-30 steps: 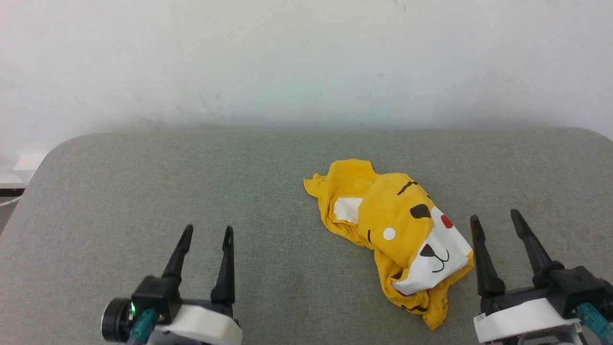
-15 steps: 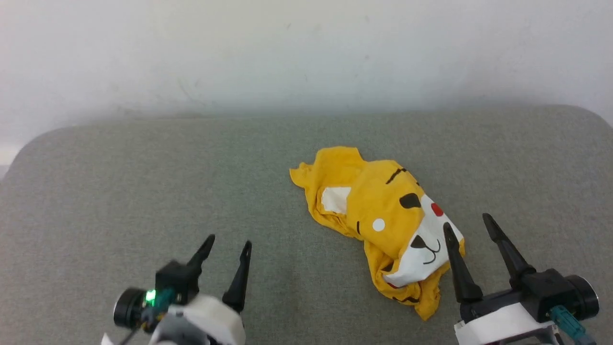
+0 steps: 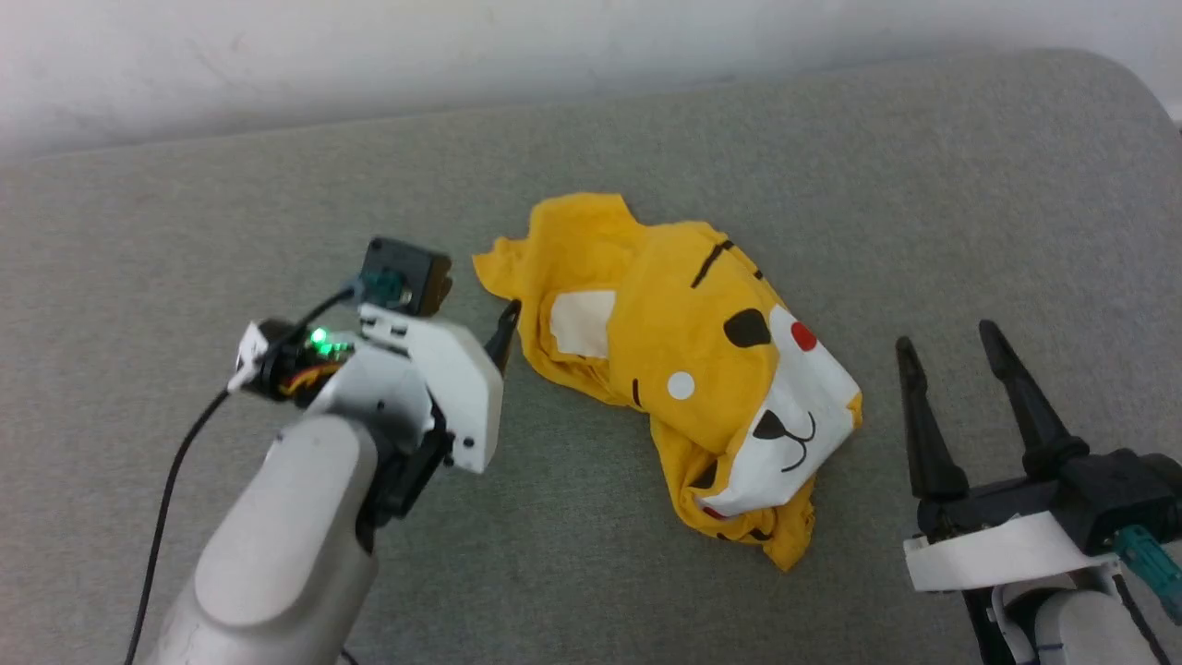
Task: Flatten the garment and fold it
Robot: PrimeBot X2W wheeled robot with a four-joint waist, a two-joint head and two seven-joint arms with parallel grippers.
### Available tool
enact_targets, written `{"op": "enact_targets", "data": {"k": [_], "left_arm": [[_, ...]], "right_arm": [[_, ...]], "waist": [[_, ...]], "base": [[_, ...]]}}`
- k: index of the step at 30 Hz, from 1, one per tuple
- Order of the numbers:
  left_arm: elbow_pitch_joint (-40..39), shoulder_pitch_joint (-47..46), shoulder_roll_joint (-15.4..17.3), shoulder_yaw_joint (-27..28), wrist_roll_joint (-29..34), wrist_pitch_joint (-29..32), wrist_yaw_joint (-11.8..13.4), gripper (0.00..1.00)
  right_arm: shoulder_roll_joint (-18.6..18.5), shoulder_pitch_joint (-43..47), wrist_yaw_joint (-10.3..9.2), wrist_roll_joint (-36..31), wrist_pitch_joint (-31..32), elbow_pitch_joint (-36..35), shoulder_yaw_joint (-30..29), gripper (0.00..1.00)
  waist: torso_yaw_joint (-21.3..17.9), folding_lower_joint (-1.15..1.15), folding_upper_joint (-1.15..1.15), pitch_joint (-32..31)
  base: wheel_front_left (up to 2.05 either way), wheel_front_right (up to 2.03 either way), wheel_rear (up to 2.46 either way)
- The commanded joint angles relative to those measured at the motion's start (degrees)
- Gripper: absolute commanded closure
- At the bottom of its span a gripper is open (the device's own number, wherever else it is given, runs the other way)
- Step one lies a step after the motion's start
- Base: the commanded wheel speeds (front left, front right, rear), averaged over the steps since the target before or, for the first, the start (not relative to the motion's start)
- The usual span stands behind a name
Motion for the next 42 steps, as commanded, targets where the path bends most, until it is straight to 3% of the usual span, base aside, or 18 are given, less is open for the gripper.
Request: {"op": "enact_targets", "data": {"k": [1,7,13,14,15,16,19,22,29,34,37,38,39,40,42], "left_arm": [[0.87,-2.43,-0.23,-0.42,0.01,1.33,-0.88,0.0],[7.13,-9.2,-0.47,-2.61,-0.94,10.01,-3.59,0.0],[13.38,-12.05,-1.27,-4.21,-0.87,13.9,-4.01,0.0],[14.22,-12.05,-1.38,-4.41,-0.98,14.18,-4.11,0.12],[14.78,-11.96,-1.46,-4.51,-1.13,14.16,-4.22,0.75],[15.08,-11.77,-1.58,-4.48,-1.36,13.8,-4.3,1.0],[14.93,-11.19,-1.79,-3.82,-1.99,11.78,-4.22,1.0],[13.22,-9.8,-1.4,-1.66,-1.99,5.9,-2.39,1.0],[2.13,-2.24,1.3,5.88,-2.99,-5.06,4.09,1.0],[-7.2,7.54,5.34,11.88,-3.72,-6.92,9.24,1.0],[-10.65,13.13,5.86,14.85,-4.65,-9.08,11.41,1.0],[-10.98,14.71,5.94,14.98,-4.62,-9.84,11.5,0.9],[-11.14,15.95,5.52,15.04,-4.95,-10.8,11.46,0.12],[-11.0,16.87,5.03,15.03,-5.17,-11.92,11.4,0.0],[-10.23,17.86,4.33,15.05,-4.4,-15.15,11.7,0.0]], "right_arm": [[0.09,-1.24,-0.12,0.36,-0.52,-0.05,-0.17,0.0],[0.09,-2.98,-0.12,1.23,-0.57,-0.51,-0.27,0.0],[0.09,-3.84,-0.12,1.86,-0.58,-0.73,-0.26,0.0],[0.09,-3.95,-0.12,1.94,-0.58,-0.71,-0.3,0.0],[0.09,-4.05,-0.12,2.01,-0.58,-0.68,-0.36,0.0],[0.09,-4.11,-0.12,2.01,-0.58,-0.63,-0.47,0.0],[0.09,-4.14,-0.12,1.92,-0.58,-0.56,-0.7,0.0],[0.09,-3.88,-0.12,1.32,-0.58,-0.26,-1.22,0.0],[0.09,-1.84,-0.12,-0.64,-0.59,0.65,-2.79,0.0],[0.09,-0.44,-0.12,-1.41,-0.59,1.87,-3.02,0.0],[0.09,0.14,-0.12,-1.79,-0.57,2.91,-2.89,0.0],[0.09,0.22,-0.12,-1.92,-0.45,3.34,-2.74,0.0],[0.09,0.26,-0.12,-2.13,-0.25,3.77,-2.58,0.0],[0.09,0.28,-0.12,-2.3,-0.1,4.07,-2.44,0.0],[0.09,0.25,-0.12,-2.66,0.31,4.33,-2.09,0.0]], "waist": [[-4.54,-0.01,0.0,5.38],[-5.9,-0.01,0.0,7.96],[-6.25,-0.01,0.0,9.36],[-6.18,-0.01,0.0,9.48],[-6.07,-0.01,0.0,9.51],[-5.86,-0.01,0.0,9.4],[-5.23,-0.01,0.0,8.86],[-3.82,-0.01,0.0,7.03],[1.57,-0.01,0.0,0.87],[5.03,-0.01,0.0,-1.97],[6.76,-0.01,0.0,-2.56],[7.25,-0.01,0.0,-2.68],[7.73,-0.01,0.0,-2.78],[8.22,-0.01,0.0,-2.9],[9.19,-0.01,0.0,-3.19]], "base": [[0.0,0.0,0.0],[0.0,0.0,0.0],[0.0,0.0,0.0],[0.0,0.0,0.0],[0.0,0.0,0.0],[0.0,0.0,0.0],[0.0,0.0,0.0],[0.0,0.0,0.0],[0.0,0.0,0.0],[0.0,0.0,0.0],[0.0,0.0,0.0],[0.0,0.0,0.0],[0.0,0.0,0.0],[0.0,0.0,0.0],[0.0,0.0,0.0]]}}
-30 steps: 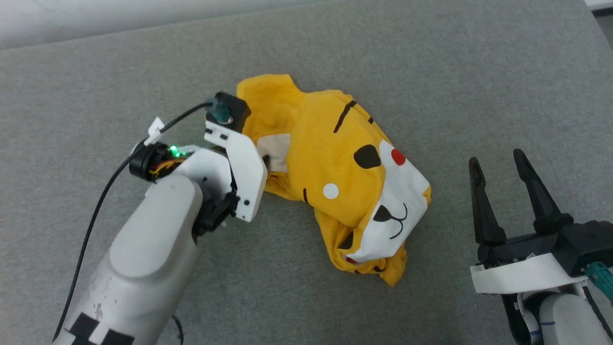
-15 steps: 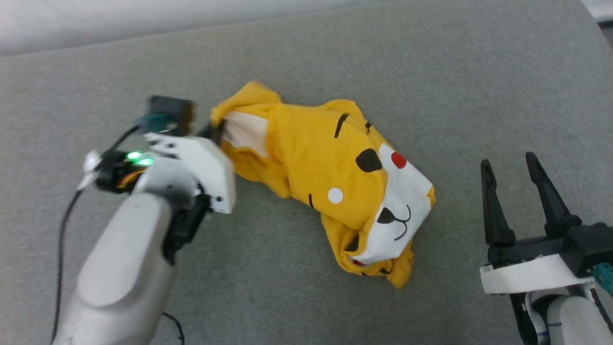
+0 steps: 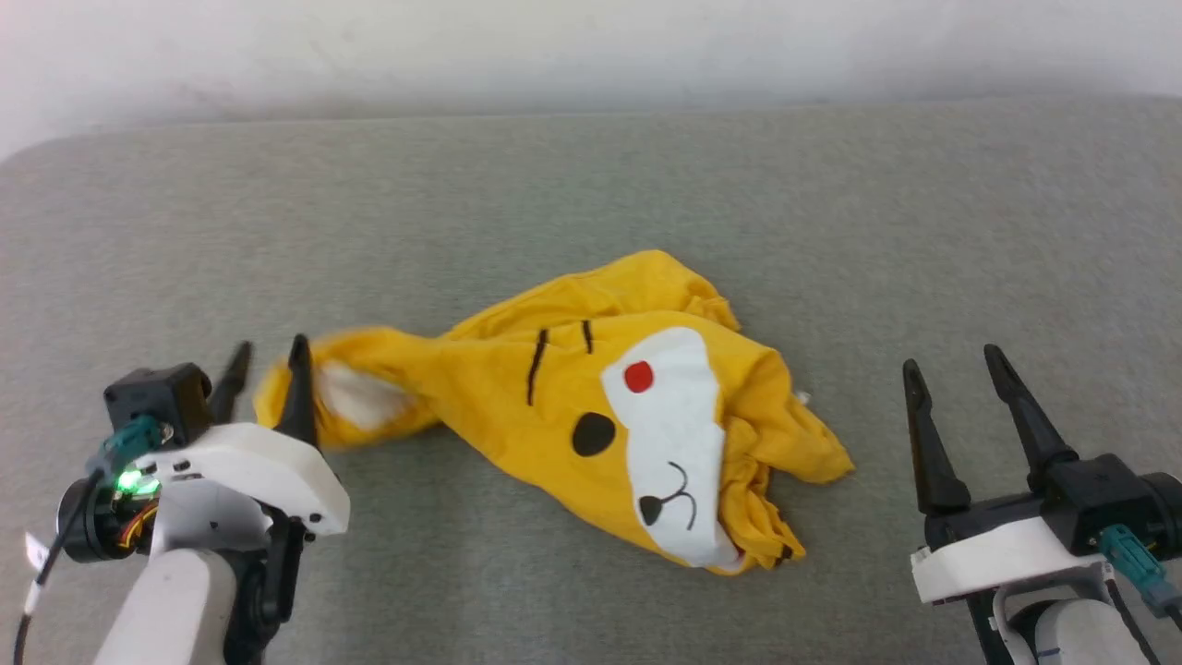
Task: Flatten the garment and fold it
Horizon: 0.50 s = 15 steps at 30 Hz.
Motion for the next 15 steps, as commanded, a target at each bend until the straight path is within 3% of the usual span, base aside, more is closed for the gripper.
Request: {"op": "enact_targets", "data": {"k": [1,5,9,15], "left_arm": [[0.14,0.1,-0.45,0.24,0.43,-1.84,0.41,0.0],[0.88,0.17,-2.72,-0.2,1.87,-11.87,-0.55,0.0],[1.54,1.21,-3.65,-2.02,4.48,-19.72,-1.58,0.0],[3.06,4.27,-6.07,-5.36,6.44,-23.52,-2.28,0.0]], "right_arm": [[0.09,0.24,-0.12,-0.27,0.28,0.02,0.15,0.0],[-1.24,-0.97,-0.12,0.69,2.87,-0.58,1.43,0.0],[-5.65,-3.28,-0.12,4.4,10.41,-0.21,6.33,0.0],[-13.8,-7.45,-0.12,12.01,26.93,4.62,15.1,0.0]], "waist": [[2.96,0.01,0.0,-2.13],[5.28,0.01,0.0,-3.12],[7.64,0.01,0.0,-4.02],[10.97,0.01,0.0,-4.74]], "base": [[0.0,0.0,0.0],[0.0,0.0,0.0],[0.0,0.0,0.0],[0.0,0.0,0.0]]}}
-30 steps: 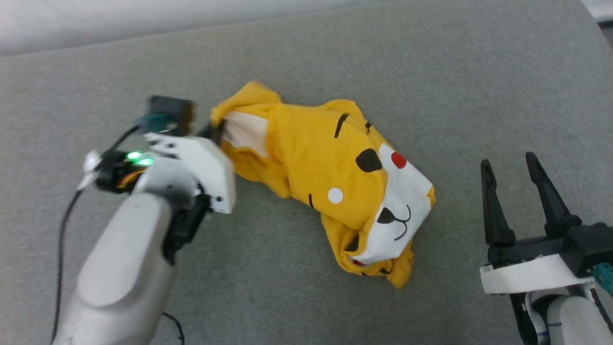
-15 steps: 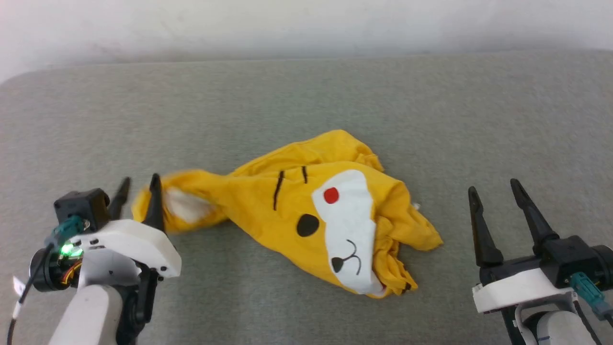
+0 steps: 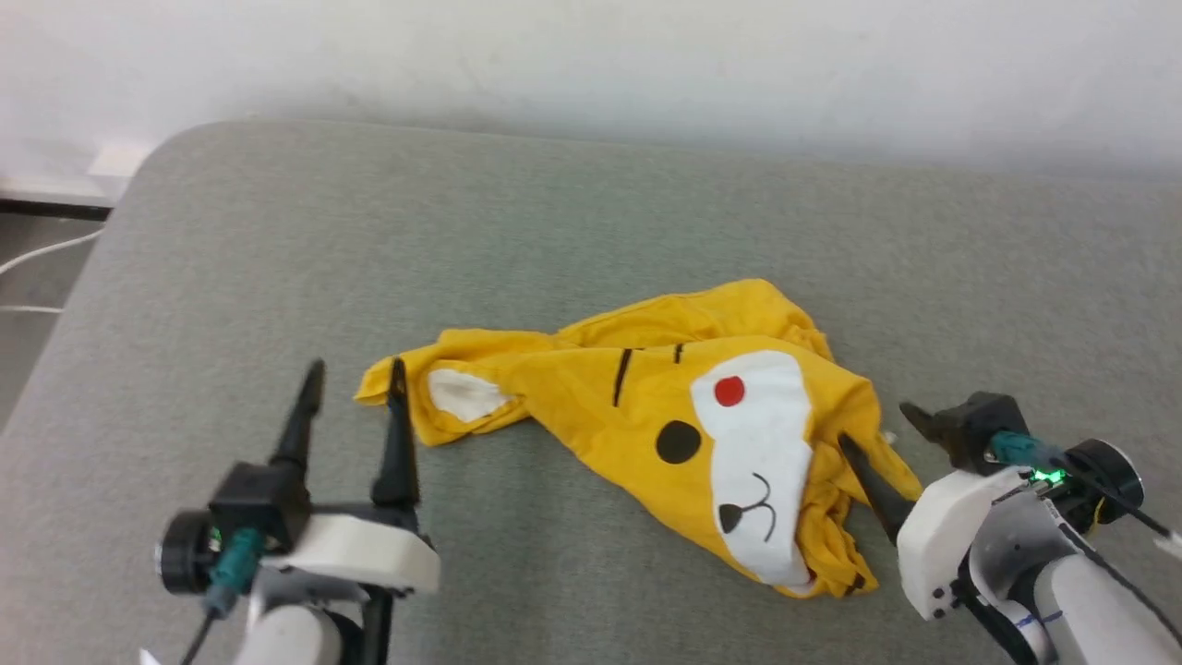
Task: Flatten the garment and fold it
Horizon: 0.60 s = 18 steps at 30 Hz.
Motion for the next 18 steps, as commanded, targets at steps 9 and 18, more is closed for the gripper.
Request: {"op": "enact_targets", "data": {"k": [9,18], "left_arm": [[2.89,0.26,-1.75,-1.38,0.32,-1.22,-1.47,0.0],[4.82,0.13,-1.59,-0.79,0.42,-1.55,-1.78,0.0]], "right_arm": [[-2.88,-4.09,-0.12,2.41,8.39,9.6,3.89,0.0],[-2.22,-3.96,-0.12,-1.52,0.93,8.67,-2.68,1.0]], "waist": [[3.98,0.01,0.0,-0.45],[0.31,0.01,0.0,-2.2]], "base": [[0.0,0.0,0.0],[0.0,0.0,0.0]]}}
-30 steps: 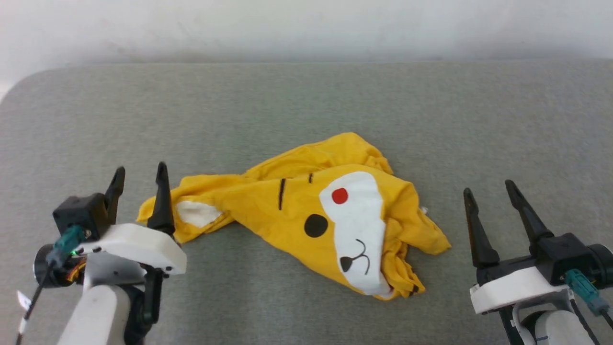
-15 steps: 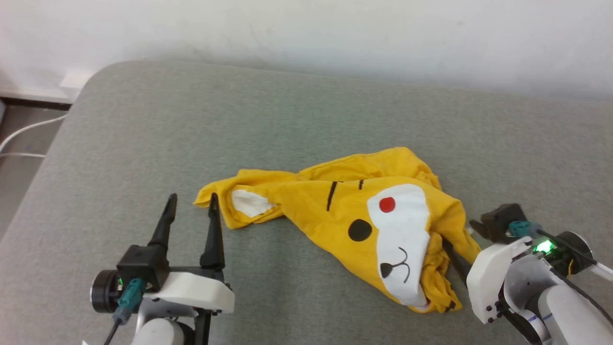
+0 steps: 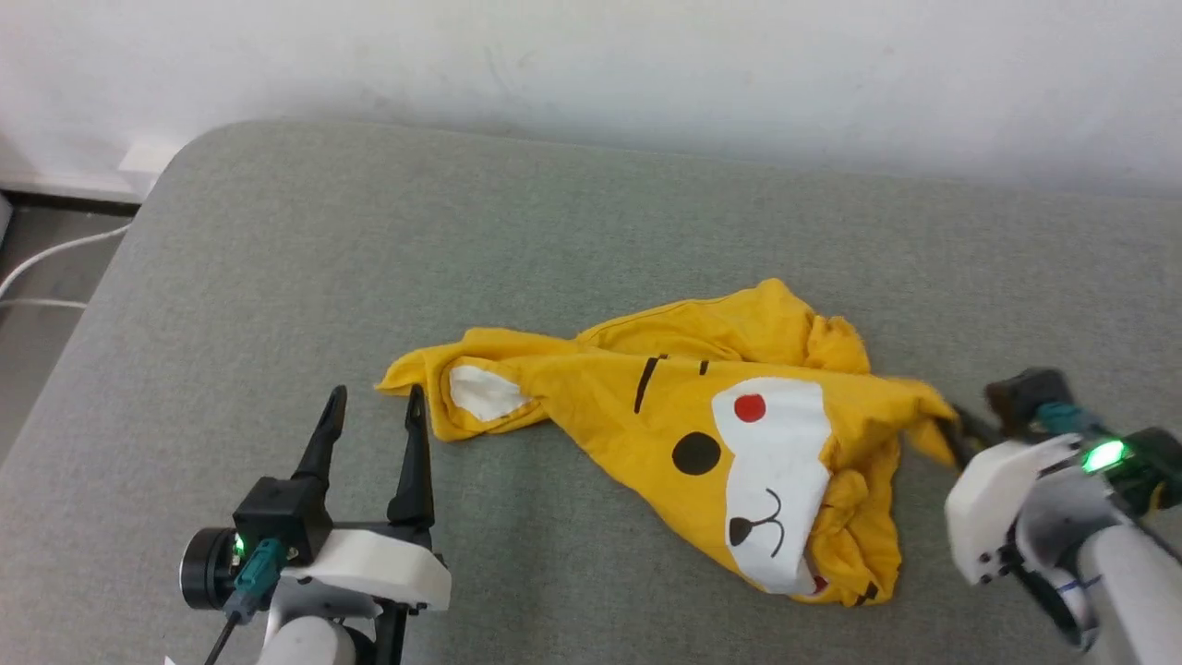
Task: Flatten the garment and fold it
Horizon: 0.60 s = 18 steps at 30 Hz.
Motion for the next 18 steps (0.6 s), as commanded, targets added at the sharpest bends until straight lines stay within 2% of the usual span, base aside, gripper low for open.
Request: {"op": "enact_targets", "data": {"k": [1,4,9,12,17,18], "left_arm": [[0.28,-0.17,0.09,0.24,0.27,-0.37,-0.3,0.0],[0.48,0.54,0.07,0.59,0.13,-0.43,-0.21,0.0],[0.5,1.24,-0.23,0.58,-0.01,-0.48,-0.44,0.0],[0.76,0.79,-0.57,0.21,0.05,-0.5,-0.71,0.0],[1.35,0.0,-1.22,-0.21,0.02,-0.51,-1.01,0.0],[1.54,-0.06,-1.31,-0.35,-0.09,-0.52,-1.2,0.0]], "right_arm": [[0.09,0.7,-0.13,-0.84,-0.73,-1.88,-2.38,1.0],[0.75,4.02,-0.13,-2.11,-0.03,-7.81,-8.97,1.0],[2.1,11.27,-0.13,-5.39,5.25,-16.12,-19.42,1.0],[3.3,15.74,-0.13,-6.67,8.17,-17.08,-23.04,1.0],[6.62,19.2,-0.13,-7.71,9.48,-13.72,-26.2,1.0],[6.81,19.28,-0.13,-7.98,8.93,-13.38,-25.65,0.58]], "waist": [[-2.39,0.0,0.0,-1.9],[-4.74,0.0,0.0,-3.35],[-8.26,0.0,0.0,-4.68],[-9.3,0.0,0.0,-4.31],[-10.17,0.0,0.0,-3.46],[-10.31,0.0,0.0,-3.31]], "base": [[0.0,0.0,0.0],[0.0,0.0,0.0],[0.0,0.0,0.0],[0.0,0.0,0.0],[0.0,0.0,0.0],[0.0,0.0,0.0]]}}
